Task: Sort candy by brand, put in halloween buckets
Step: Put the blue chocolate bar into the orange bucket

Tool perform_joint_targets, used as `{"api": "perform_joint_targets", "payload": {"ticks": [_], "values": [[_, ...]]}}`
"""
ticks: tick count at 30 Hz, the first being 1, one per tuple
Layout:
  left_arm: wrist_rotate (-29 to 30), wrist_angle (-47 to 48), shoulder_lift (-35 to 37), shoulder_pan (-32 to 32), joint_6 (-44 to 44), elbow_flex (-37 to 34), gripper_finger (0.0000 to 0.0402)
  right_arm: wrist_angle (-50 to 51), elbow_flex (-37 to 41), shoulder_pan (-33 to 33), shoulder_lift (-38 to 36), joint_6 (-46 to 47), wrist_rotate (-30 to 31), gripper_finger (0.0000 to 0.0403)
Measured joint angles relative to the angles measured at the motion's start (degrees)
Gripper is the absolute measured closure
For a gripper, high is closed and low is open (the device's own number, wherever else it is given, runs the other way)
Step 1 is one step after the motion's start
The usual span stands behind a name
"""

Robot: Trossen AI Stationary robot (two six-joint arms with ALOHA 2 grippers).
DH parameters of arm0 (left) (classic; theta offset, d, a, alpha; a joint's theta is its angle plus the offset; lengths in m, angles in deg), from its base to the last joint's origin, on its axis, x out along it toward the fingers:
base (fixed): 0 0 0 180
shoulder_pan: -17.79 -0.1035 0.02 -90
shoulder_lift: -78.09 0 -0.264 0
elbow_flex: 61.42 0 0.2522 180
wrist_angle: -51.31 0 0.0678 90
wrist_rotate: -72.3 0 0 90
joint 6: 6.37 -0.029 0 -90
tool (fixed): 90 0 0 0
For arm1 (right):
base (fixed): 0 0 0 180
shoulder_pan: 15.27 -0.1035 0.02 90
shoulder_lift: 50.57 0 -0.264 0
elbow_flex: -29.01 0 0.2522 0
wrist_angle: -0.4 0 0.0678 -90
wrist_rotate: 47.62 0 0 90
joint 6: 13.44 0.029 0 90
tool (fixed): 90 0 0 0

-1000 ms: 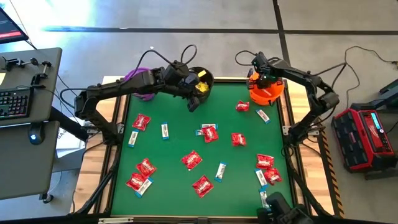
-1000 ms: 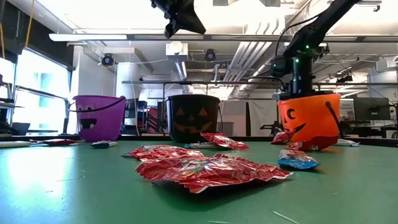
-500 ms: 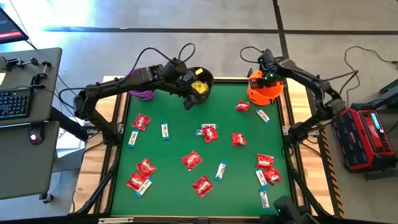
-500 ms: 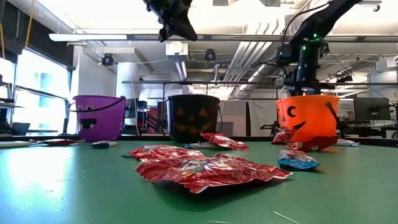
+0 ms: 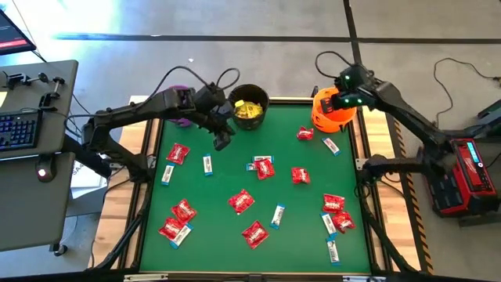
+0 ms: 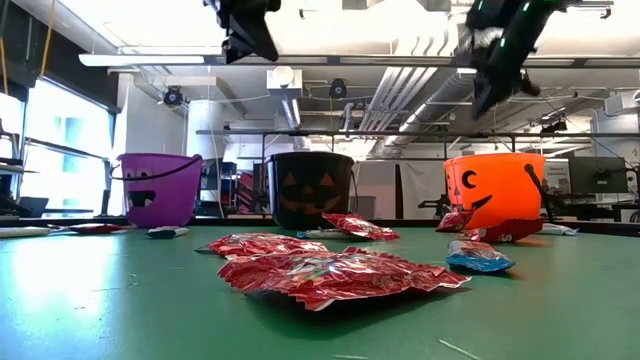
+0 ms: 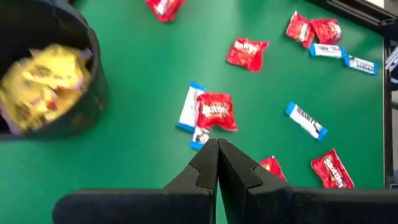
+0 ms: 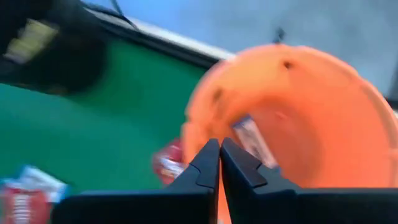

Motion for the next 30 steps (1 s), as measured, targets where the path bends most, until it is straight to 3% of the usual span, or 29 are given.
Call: {"api": "perform_joint_targets", "payload": {"ticks": [5,10,15,21,30], "values": [[0.00,-7.76,5.27,1.35,6.46,-11.61,0.0401,-3.65,0.00,-8.63,-6.76,3.97,0.62,0.0402],[1.79,-12.59,10.45,2.89,15.17,-22.04,0.0401,-7.05,0.00,-17.89,-8.36,6.85,3.99,0.0402],[7.91,-12.03,12.70,5.51,25.34,-29.02,0.0401,-8.27,0.04,-26.67,-6.55,9.53,10.48,0.0403],[9.80,-12.45,12.21,8.48,37.67,-35.23,0.0401,-14.18,0.07,-35.24,-3.40,10.98,14.23,0.0403],[12.23,-12.01,12.23,9.91,55.94,-42.23,0.0384,-18.37,0.07,-40.51,2.16,10.53,16.01,0.0403]]}}
